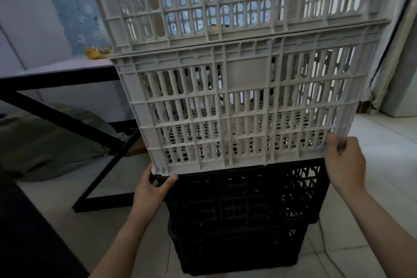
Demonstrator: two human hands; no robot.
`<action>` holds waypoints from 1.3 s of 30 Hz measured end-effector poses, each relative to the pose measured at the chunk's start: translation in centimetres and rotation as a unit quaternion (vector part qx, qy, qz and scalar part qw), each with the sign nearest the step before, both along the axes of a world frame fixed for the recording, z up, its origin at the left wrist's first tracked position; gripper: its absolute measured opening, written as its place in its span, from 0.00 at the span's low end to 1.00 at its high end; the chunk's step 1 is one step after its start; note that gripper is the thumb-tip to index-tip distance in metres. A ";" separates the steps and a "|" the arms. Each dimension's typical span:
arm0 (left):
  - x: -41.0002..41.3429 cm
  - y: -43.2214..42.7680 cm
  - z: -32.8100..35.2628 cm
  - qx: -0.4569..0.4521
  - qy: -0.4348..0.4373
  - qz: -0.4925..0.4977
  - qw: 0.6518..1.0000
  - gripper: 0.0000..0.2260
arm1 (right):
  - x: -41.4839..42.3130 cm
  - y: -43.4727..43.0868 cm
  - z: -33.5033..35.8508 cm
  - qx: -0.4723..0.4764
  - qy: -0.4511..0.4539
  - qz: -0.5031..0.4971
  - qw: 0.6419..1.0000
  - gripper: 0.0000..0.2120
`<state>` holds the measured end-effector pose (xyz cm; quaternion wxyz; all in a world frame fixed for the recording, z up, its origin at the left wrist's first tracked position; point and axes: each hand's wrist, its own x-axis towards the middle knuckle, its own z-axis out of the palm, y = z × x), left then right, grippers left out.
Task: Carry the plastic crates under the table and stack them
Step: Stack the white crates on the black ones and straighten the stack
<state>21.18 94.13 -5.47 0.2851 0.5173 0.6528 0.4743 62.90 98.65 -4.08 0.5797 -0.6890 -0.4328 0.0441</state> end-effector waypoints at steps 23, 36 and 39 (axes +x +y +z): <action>-0.5 1.4 -1.2 -0.039 0.061 0.035 0.997 0.50 | 0.5 -1.1 0.1 0.014 -0.004 0.036 0.999 0.22; 1.8 0.5 -7.2 -0.009 0.035 0.061 0.997 0.37 | -0.3 -2.4 -9.4 -0.117 0.132 0.136 0.975 0.33; 3.6 -0.2 -9.0 0.007 -0.016 0.107 0.994 0.23 | -0.3 -2.9 -14.6 -0.165 0.225 0.163 0.946 0.34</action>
